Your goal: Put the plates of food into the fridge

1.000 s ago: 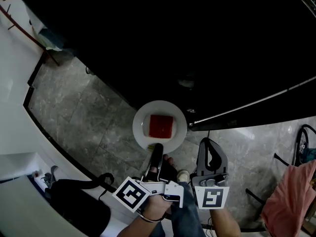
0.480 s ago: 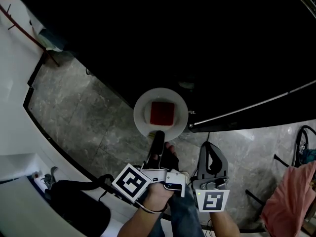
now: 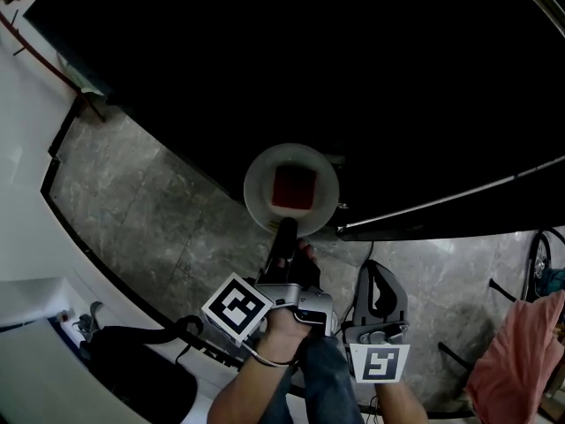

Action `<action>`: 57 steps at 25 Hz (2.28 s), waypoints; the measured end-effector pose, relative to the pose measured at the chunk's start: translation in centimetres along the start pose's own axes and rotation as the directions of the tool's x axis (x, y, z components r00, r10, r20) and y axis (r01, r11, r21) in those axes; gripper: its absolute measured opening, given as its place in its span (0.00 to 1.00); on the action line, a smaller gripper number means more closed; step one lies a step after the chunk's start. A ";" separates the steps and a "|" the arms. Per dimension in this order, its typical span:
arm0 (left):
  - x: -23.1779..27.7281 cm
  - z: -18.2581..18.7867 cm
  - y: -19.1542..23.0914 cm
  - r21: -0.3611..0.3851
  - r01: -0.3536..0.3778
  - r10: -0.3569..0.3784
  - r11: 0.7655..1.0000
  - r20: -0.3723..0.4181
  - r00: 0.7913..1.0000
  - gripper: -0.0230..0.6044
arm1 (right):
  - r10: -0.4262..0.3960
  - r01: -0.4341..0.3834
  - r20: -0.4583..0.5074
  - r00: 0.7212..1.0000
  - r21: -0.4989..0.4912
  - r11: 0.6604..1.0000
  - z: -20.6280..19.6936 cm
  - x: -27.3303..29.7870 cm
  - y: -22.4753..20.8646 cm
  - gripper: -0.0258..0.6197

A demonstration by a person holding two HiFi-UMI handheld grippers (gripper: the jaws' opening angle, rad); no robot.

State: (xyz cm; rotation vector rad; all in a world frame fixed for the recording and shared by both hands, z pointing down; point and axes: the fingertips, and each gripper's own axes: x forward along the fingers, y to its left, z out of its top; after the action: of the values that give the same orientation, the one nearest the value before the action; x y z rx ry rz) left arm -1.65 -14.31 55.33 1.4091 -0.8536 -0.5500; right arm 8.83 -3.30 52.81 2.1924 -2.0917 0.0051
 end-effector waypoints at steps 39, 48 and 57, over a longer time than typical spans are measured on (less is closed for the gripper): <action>8.2 -0.2 -1.6 -0.056 0.065 -0.066 0.996 -0.013 0.998 0.07 | 0.016 -0.016 -0.012 1.000 0.019 1.000 -0.2 1.5 -1.1 0.06; 9.5 -0.1 -2.0 -0.055 0.080 -0.081 0.995 -0.015 0.997 0.07 | -0.006 0.006 0.000 1.000 0.030 1.000 0.0 1.8 -1.6 0.06; 10.6 0.2 -2.2 -0.065 0.065 -0.066 0.996 -0.010 0.998 0.07 | -0.006 0.006 -0.010 1.000 0.025 1.000 -0.2 2.0 -1.9 0.06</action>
State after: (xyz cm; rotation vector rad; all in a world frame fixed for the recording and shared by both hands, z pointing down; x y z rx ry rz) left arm 4.93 -22.89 55.16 1.3840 -0.7755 -0.6133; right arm 10.87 -5.23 53.05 2.2074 -2.0911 0.0419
